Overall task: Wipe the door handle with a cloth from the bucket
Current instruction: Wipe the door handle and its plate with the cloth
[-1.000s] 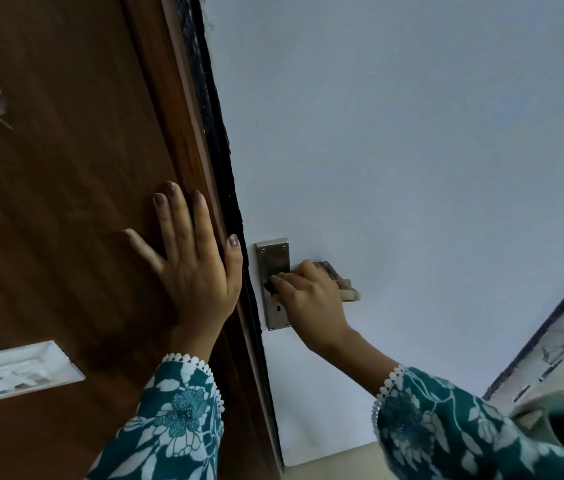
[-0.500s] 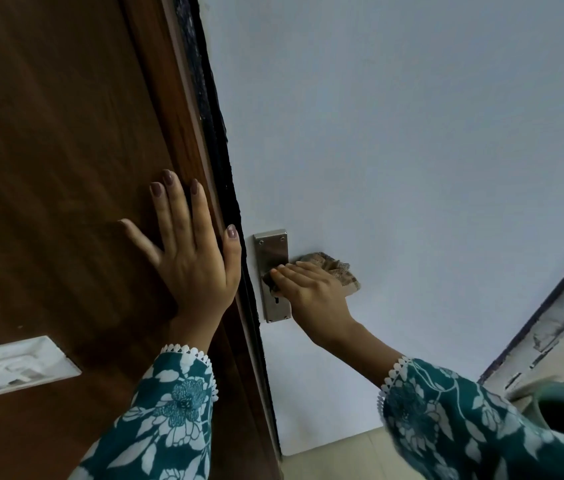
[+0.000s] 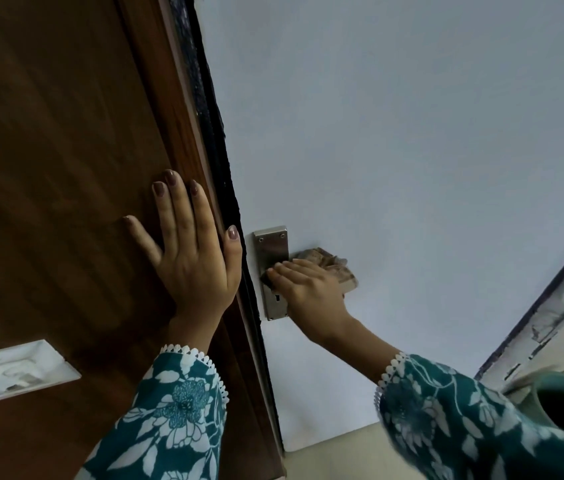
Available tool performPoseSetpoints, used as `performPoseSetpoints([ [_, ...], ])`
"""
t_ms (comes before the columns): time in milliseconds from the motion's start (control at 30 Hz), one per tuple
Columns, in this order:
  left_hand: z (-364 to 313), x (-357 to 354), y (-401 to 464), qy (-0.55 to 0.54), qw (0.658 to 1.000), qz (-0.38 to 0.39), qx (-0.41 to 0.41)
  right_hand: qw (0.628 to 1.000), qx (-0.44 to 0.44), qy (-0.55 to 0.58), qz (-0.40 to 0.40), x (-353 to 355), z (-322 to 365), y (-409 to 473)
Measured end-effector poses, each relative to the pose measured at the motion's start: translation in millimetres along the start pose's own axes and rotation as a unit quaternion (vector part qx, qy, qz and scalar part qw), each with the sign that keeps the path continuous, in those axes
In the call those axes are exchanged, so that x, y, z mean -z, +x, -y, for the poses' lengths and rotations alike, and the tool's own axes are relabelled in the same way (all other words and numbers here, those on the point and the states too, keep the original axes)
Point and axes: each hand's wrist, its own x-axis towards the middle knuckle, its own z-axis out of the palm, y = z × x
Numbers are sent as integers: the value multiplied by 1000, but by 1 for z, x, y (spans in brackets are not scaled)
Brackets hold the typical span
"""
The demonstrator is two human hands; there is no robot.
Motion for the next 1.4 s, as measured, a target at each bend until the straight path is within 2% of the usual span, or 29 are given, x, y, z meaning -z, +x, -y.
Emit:
performPoseSetpoints([
  [233, 0, -1, 0, 7, 1000, 3, -1, 999, -31, -37, -10, 24, -58, -34],
  [333, -1, -2, -1, 8, 1000, 1, -3, 998, -30, -50, -19, 22, -51, -33],
  [433, 1, -2, -1, 8, 1000, -2, -3, 998, 16, -31, -48, 5, -16, -12],
  [533, 2, -1, -1, 1, 1000, 1, -3, 995, 85, -48, -25, -7, 7, 0],
  [733, 0, 2, 0, -18, 1000, 8, 3, 987, 151, -57, 19, -1, -5, 5],
  [833, 3, 1, -1, -21, 1000, 11, 0, 995, 92, 14, 21, 1, -14, -3],
  [1000, 4, -1, -2, -14, 1000, 5, -4, 993, -98, 64, -22, 9, -27, -19],
  [1067, 3, -2, -2, -15, 1000, 3, -4, 992, -108, 61, -11, 13, -25, -19],
  [1133, 3, -1, -2, -17, 1000, 5, -2, 996, -63, 55, -9, 10, -19, -13],
  [1200, 3, -1, -2, -16, 1000, 2, 0, 999, 17, 40, 2, 5, -9, -5],
  [1300, 4, -1, -3, -12, 1000, 6, -3, 991, 125, -32, 29, -2, 1, -1],
  [1400, 3, -1, -3, -8, 1000, 9, -3, 983, 168, -60, 33, 0, -2, 3],
])
